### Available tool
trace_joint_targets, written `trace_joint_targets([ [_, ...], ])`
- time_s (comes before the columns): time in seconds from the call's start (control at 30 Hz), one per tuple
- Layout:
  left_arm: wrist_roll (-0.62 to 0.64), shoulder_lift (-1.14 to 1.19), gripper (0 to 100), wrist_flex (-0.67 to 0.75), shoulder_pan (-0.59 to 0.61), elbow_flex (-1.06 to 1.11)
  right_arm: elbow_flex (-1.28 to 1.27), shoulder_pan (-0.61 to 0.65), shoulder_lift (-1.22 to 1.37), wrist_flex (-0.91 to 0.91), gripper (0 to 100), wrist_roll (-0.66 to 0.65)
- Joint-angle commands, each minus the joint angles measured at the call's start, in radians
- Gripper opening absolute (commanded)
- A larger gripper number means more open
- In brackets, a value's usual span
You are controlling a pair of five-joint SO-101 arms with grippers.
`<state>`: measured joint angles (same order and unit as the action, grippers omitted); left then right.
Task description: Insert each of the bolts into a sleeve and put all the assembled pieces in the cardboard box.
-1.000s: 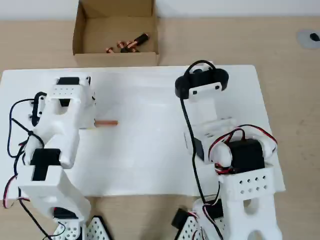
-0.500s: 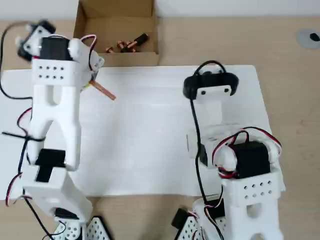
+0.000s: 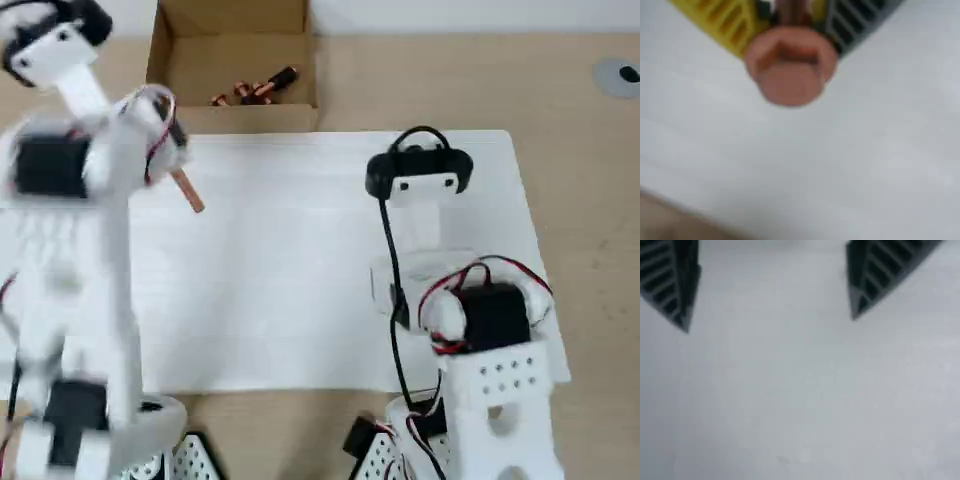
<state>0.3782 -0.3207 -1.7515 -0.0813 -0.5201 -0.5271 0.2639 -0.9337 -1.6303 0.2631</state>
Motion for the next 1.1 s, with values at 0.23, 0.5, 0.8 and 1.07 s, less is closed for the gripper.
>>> trace_joint_targets([
  [0.23,-0.183,-0.654,0,0.002,0.002,0.446,-0.070,-0.013,-0.272,-0.002,24.6,0.005],
  [0.5,-0.336,-1.061,0,0.175,0.130,0.766,-0.297,-0.012,-0.570,0.115,24.6,0.003],
  [0.8,-0.463,-1.523,0,0.514,0.199,1.277,-0.545,-0.016,-0.972,0.176,24.6,0.005],
  [1.07,-0.404,-1.506,0,0.531,0.206,1.488,-0.570,-0.018,-0.986,0.164,24.6,0.008],
])
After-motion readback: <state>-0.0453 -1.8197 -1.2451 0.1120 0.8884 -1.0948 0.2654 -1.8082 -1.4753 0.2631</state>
